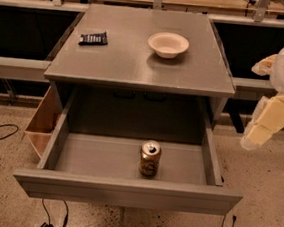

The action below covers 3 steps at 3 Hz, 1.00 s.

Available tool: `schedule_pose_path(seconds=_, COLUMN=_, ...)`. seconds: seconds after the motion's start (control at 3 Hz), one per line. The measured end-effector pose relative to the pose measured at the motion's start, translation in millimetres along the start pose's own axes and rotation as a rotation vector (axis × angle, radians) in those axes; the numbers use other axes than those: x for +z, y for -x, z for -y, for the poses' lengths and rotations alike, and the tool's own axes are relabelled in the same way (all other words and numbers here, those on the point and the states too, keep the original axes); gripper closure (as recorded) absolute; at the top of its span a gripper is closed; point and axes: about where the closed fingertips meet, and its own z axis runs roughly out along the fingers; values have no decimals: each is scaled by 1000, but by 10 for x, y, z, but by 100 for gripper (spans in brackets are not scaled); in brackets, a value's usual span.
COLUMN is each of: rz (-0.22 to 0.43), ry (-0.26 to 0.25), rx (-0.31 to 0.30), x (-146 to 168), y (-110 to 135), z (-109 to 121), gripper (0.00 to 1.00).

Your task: Pick orange can from top drawer and place on counter

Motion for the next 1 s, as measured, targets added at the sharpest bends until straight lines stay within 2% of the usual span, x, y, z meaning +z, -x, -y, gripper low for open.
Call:
schedule_pose_path(seconds=0.33, rz=154, ry=38, rx=65, x=553, y=149, z=117, gripper=0)
schedule_pose_path(seconds=0.67, rz=380, ry=40, rx=110, x=1103, y=396, z=127, gripper=0)
schedule_pose_path(seconds=1.0, rz=525, ry=1, rx=145, x=1334, y=397, z=25, gripper=0)
